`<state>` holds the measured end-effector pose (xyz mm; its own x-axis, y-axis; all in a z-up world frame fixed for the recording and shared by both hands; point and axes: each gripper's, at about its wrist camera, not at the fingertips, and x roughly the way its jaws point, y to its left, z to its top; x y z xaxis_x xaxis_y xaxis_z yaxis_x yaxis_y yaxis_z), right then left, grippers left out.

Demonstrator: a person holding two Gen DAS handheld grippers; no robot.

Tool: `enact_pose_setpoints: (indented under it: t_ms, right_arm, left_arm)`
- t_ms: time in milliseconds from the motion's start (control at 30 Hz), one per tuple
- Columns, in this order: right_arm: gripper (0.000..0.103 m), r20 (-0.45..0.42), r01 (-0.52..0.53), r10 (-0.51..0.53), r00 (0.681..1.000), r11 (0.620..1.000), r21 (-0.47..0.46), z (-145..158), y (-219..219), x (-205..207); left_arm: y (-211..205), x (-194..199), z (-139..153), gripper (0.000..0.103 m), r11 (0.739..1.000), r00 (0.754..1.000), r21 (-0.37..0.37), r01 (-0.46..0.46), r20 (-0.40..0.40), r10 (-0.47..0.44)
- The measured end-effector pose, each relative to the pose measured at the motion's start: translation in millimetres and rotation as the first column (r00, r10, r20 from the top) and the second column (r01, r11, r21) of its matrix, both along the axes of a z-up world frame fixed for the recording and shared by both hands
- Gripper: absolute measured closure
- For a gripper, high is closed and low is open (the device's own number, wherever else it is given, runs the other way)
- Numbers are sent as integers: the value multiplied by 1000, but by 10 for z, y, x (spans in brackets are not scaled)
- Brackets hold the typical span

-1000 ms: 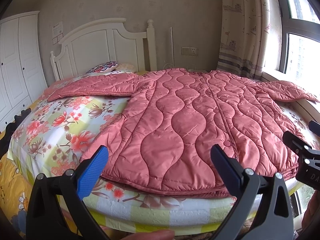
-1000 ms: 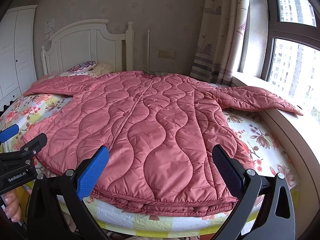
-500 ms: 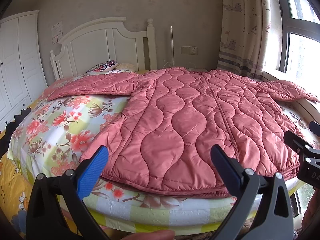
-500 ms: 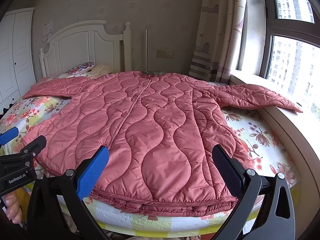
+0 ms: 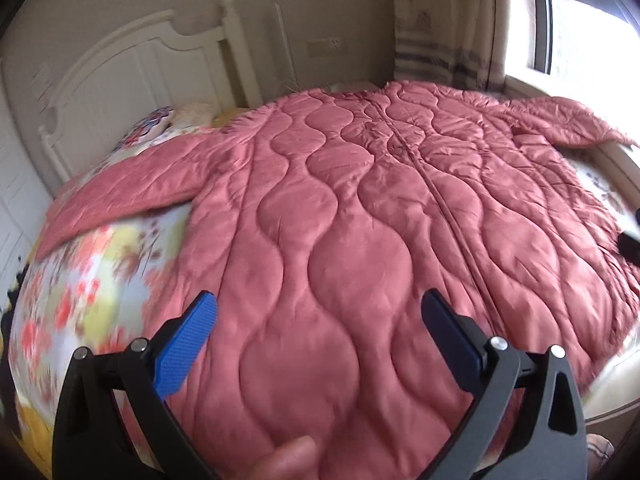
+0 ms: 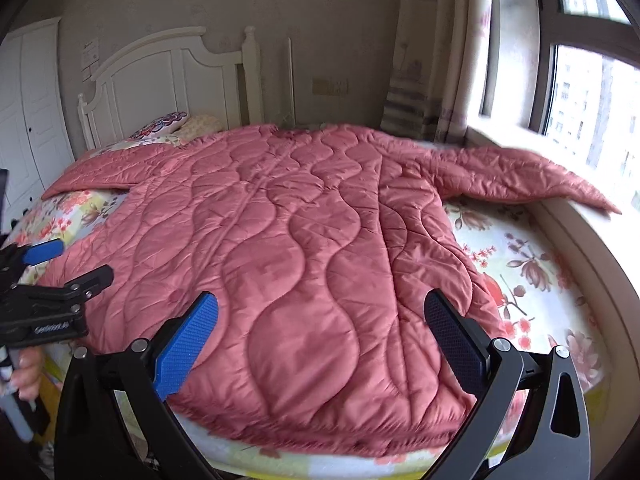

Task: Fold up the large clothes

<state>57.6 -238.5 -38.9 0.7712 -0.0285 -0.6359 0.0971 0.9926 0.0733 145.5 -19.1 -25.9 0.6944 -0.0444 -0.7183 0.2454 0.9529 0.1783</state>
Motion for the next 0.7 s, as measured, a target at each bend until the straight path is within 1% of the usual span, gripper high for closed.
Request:
enact_pose_setpoints:
  t_ms: [33,67,133,200,267,300,367,433,500,533,567,633,667,700]
  right_arm:
    - [4,-17,27,-27,1000,999,30,10,-185,135]
    - [4,-36,76,-74,997,995,58,24,-415,293]
    - [4,-50,174,-169,984,980,100,49,-799,526]
    - [4,-63,282,-276,959,949,137,45,-1254,835]
    - [4,-99,346,-334,938,922,172,-10,-1593,1125]
    - [4,-134,384,-362,922,897,218,-83,-1843,1338]
    - [4,-166,444,-413,896,858,260,-186,-2100,1540]
    - [4,-201,525,-485,851,801,288,-314,-2394,1730]
    - [4,-226,584,-539,812,750,310,-421,-2587,1850]
    - [4,-230,602,-556,799,733,317,-456,-2648,1889]
    - [4,-222,614,-573,789,724,314,-480,-2694,1931]
    - [4,-192,618,-588,786,734,281,-456,-2718,1994]
    - [9,-166,626,-605,779,738,253,-429,-2727,2016]
    - [22,-142,631,-617,774,735,248,-400,-2737,2021]
  left_arm:
    - [-47,271,-9,2,1000,1000,14,17,-12,-17]
    - [-60,454,-19,2,1000,1000,21,20,-7,-20]
    - [-89,815,-41,2,1000,1000,25,3,12,-4]
    - [-110,1202,-105,2,1000,1000,18,-14,15,13]
    - [-96,1477,-188,2,1000,999,-9,-28,-25,27]
    - [-85,1583,-234,2,999,998,-27,-38,-47,36]
    - [-20,1753,-355,2,995,994,-80,-60,-101,52]
    - [43,1812,-464,2,991,989,-120,-63,-139,46]
    - [39,1813,-468,2,991,990,-119,-59,-138,42]
    - [20,1813,-474,2,992,990,-109,-57,-137,42]
    - [3,1820,-484,2,994,990,-97,-57,-134,44]
    - [4,1826,-486,2,993,990,-98,-58,-134,45]
    - [11,1816,-490,2,993,990,-106,-58,-136,44]
    - [8,1820,-488,2,992,989,-112,-59,-139,43]
